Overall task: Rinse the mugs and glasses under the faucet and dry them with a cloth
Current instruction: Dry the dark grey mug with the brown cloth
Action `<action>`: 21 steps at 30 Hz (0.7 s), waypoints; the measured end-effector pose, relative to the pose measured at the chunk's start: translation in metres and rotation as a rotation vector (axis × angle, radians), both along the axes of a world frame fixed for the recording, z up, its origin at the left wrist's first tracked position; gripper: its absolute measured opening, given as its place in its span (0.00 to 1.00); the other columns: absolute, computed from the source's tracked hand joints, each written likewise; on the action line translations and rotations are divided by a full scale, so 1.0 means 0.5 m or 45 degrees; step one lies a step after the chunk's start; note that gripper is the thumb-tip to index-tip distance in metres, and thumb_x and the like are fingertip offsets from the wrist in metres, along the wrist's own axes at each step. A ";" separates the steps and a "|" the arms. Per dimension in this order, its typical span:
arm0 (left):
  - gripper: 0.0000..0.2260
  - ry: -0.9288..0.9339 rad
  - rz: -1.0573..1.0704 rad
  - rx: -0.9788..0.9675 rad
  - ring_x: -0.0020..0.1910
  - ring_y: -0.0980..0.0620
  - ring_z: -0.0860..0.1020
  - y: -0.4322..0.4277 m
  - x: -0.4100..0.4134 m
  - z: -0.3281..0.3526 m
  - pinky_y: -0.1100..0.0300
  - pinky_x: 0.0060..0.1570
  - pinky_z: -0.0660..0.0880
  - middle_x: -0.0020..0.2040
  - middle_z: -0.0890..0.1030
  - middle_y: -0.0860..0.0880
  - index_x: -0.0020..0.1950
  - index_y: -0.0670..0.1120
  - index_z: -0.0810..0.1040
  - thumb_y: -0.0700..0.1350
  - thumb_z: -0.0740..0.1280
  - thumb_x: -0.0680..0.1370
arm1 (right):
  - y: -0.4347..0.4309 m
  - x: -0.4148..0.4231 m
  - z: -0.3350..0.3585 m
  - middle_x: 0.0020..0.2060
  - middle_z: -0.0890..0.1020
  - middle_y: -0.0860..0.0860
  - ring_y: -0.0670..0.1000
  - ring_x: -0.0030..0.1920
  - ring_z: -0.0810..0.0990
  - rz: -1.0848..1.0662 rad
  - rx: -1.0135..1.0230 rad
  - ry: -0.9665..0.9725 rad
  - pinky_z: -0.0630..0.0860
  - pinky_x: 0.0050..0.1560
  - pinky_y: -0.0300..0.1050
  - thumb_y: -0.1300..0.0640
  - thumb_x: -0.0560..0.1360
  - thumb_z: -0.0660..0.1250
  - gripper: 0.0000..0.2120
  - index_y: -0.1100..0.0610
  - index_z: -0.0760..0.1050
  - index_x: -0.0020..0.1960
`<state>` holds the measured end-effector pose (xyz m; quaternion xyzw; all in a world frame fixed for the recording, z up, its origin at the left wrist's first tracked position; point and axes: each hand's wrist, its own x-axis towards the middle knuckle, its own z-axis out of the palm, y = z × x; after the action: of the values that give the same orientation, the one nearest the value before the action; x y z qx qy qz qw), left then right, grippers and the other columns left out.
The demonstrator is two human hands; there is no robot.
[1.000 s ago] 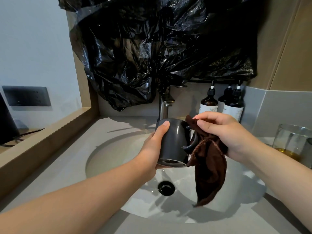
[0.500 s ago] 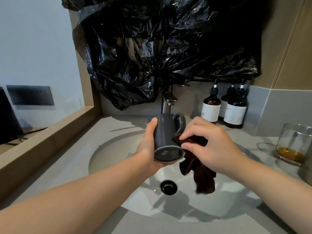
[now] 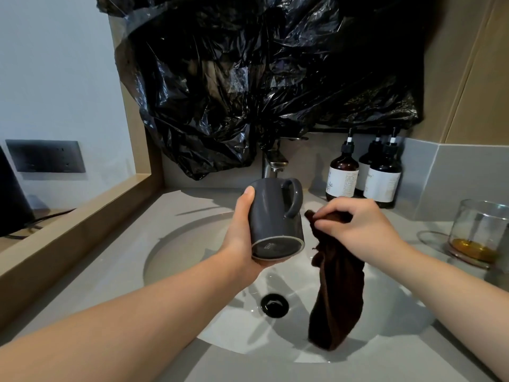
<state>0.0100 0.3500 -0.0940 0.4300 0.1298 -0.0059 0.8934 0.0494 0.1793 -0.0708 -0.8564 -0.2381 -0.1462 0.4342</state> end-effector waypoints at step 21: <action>0.23 -0.116 0.093 0.570 0.51 0.46 0.83 -0.012 0.008 -0.014 0.48 0.52 0.80 0.53 0.83 0.48 0.63 0.55 0.74 0.63 0.67 0.72 | 0.009 -0.014 0.019 0.37 0.85 0.57 0.52 0.36 0.85 0.280 1.213 0.990 0.82 0.35 0.45 0.62 0.73 0.67 0.05 0.63 0.80 0.42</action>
<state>0.0140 0.3441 -0.1009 0.6122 0.1029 0.0747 0.7804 0.0424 0.1838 -0.0615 -0.5299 -0.0581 0.1315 0.8358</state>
